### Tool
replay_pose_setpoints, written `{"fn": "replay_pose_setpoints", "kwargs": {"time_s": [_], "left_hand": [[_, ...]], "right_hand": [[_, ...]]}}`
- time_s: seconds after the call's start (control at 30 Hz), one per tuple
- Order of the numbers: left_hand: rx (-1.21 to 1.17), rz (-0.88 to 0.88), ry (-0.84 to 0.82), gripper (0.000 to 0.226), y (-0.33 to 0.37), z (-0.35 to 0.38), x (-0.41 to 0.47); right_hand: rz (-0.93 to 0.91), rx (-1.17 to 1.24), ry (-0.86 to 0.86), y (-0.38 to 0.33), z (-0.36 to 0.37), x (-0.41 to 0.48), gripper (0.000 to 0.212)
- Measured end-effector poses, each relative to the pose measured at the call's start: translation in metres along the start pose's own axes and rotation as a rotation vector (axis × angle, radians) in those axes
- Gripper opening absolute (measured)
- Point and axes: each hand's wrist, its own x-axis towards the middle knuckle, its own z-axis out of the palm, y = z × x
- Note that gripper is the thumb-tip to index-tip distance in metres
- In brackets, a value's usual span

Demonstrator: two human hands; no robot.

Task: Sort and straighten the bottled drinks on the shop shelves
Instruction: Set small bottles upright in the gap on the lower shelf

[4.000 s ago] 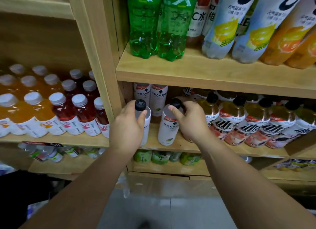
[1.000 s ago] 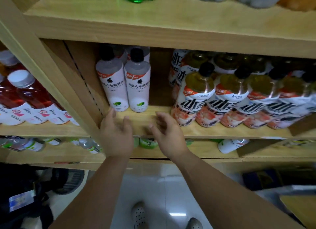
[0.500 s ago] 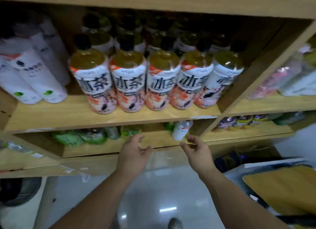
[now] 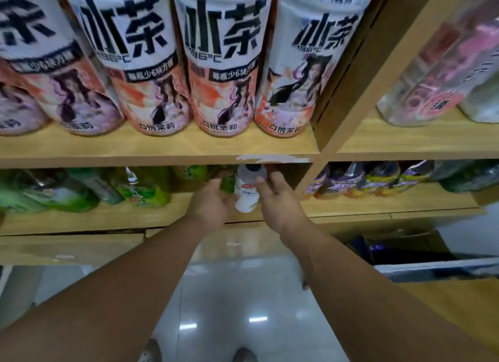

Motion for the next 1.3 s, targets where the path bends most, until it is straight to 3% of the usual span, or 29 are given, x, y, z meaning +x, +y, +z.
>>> {"fn": "replay_pose_setpoints", "kwargs": {"time_s": [0.2,0.37,0.53,0.7,0.9,1.07,1.2,1.3], "left_hand": [[-0.265,0.082,-0.032,0.071,-0.016,0.019,0.012],[-0.321,0.099,-0.01,0.07,-0.01,0.024,-0.005],[-0.31,0.14,-0.016,0.063,-0.004,0.011,-0.029],[-0.329,0.167,-0.022,0.061,0.01,-0.017,-0.077],[-0.413,0.155,-0.007,0.057,0.036,-0.067,-0.16],[-0.511,0.167,0.06,0.055,0.056,-0.133,-0.221],[-0.556,0.212,0.159,0.053,0.064,-0.203,-0.253],[-0.523,0.279,0.237,0.053,0.064,-0.26,-0.263]], "right_hand": [[-0.029,0.074,0.048,0.014,0.01,0.014,0.027],[-0.146,0.032,0.156,0.022,0.014,0.017,0.037],[-0.147,0.04,0.169,0.022,0.013,-0.004,0.024],[-0.166,0.059,0.135,-0.001,0.009,-0.052,0.024],[-0.234,0.025,0.084,-0.052,0.006,-0.134,0.021],[-0.311,-0.051,0.027,-0.118,0.017,-0.189,0.034],[-0.404,-0.077,-0.015,-0.182,0.041,-0.215,0.018],[-0.476,-0.006,-0.038,-0.229,0.067,-0.221,0.021]]}}
